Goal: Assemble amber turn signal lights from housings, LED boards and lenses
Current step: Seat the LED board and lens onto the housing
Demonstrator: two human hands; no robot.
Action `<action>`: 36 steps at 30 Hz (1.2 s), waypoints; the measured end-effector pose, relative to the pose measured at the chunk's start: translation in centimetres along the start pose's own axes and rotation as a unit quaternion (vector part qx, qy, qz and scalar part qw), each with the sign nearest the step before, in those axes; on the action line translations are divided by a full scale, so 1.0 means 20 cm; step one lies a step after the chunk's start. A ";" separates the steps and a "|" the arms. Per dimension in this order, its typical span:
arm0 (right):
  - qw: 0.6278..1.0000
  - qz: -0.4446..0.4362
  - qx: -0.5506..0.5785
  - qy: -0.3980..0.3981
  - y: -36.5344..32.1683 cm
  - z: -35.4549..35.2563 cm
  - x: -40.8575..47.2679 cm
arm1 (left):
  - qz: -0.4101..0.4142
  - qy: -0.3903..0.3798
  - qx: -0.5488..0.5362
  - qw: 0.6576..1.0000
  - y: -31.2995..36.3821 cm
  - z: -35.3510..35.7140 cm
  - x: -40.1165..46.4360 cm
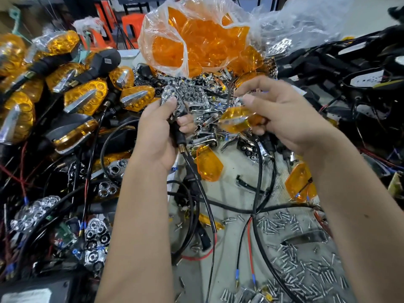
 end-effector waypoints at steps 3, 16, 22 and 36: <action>0.992 -0.033 0.097 0.067 -0.01 -0.05 -0.01 | 0.000 -0.011 -0.023 1.000 0.02 -0.03 0.00; 0.877 0.057 -0.467 0.099 -0.04 0.04 0.00 | -0.006 0.003 0.009 1.000 -0.02 -0.02 0.01; 0.872 0.118 -0.427 -0.207 -0.14 0.18 -0.03 | -0.007 -0.002 0.045 0.999 -0.05 0.01 0.02; 0.990 -0.008 -0.134 0.051 -0.07 0.03 0.00 | -0.055 -0.011 0.121 0.991 -0.11 0.06 -0.01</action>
Point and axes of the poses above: each hand's wrist, its own x-axis towards the middle knuckle, its own z-axis out of the palm, y = z × x, the point moved 1 cm from there along x, towards the middle knuckle, and after that the axes turned 7 degrees about -y, right-handed, at the moved point
